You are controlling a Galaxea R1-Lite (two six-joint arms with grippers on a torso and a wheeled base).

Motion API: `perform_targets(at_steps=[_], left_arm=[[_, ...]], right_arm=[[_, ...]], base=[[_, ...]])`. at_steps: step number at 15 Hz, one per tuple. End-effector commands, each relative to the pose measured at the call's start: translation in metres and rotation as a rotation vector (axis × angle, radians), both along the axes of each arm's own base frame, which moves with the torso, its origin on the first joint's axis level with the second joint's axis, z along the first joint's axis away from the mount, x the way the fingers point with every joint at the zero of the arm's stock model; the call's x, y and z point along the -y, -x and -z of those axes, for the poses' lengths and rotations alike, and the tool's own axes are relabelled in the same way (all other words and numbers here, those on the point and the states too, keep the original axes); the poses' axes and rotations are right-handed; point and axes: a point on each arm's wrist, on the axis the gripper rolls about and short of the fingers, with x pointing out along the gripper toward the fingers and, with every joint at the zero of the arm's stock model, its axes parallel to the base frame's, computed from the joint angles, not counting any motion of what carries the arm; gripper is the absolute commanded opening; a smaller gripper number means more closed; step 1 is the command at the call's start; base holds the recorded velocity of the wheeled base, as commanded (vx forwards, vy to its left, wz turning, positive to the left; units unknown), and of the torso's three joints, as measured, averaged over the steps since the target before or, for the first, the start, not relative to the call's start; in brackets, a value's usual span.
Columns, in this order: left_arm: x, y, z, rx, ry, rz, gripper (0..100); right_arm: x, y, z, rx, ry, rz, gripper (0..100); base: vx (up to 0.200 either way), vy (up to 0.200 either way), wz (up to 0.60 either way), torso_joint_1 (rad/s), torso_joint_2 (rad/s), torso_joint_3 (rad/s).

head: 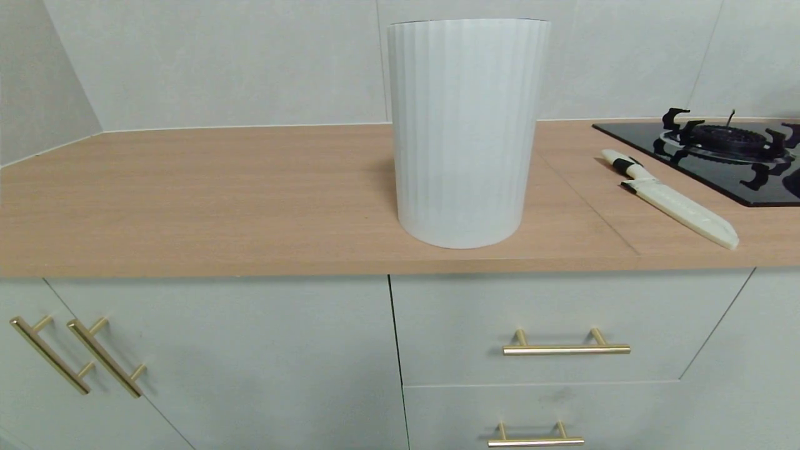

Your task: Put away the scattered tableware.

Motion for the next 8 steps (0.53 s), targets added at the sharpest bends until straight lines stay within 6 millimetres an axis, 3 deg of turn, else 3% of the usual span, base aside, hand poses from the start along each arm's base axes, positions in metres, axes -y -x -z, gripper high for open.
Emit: perform_targets(at_steps=[1, 8], left_arm=[[0.0, 0.0, 0.0003, -0.003, 0.0, 0.0, 100], [0.0, 0.0, 0.0003, -0.003, 0.001, 0.0, 100]], right_arm=[[0.0, -0.0001, -0.0001, -0.001, 0.0, 0.0, 100], [0.0, -0.0001, -0.0001, -0.001, 0.0, 0.0, 100]], base=[[0.0, 0.0, 0.0, 0.095, -0.12, -0.281], [0.0, 0.0, 0.0, 0.147, -0.49, -0.302]])
